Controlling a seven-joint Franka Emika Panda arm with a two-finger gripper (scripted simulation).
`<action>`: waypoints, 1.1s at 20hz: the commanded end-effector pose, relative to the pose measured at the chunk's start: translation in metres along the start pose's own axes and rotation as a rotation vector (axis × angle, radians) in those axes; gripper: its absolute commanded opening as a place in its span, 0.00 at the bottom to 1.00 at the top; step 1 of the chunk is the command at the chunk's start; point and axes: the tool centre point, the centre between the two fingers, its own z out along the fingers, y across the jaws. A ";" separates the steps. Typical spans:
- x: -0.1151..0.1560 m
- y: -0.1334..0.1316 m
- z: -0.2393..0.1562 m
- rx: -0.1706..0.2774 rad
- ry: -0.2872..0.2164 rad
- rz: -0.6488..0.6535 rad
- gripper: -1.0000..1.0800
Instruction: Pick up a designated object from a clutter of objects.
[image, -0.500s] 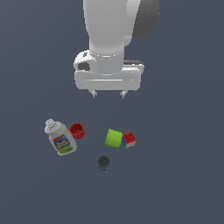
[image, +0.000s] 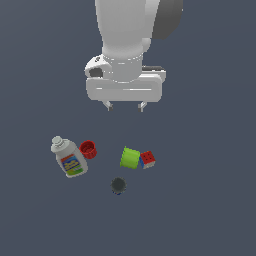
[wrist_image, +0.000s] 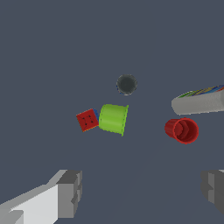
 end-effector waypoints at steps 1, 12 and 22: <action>0.000 -0.001 -0.002 0.005 0.006 0.003 0.96; 0.003 -0.004 0.007 0.004 0.003 0.051 0.96; 0.014 -0.017 0.039 0.003 -0.003 0.210 0.96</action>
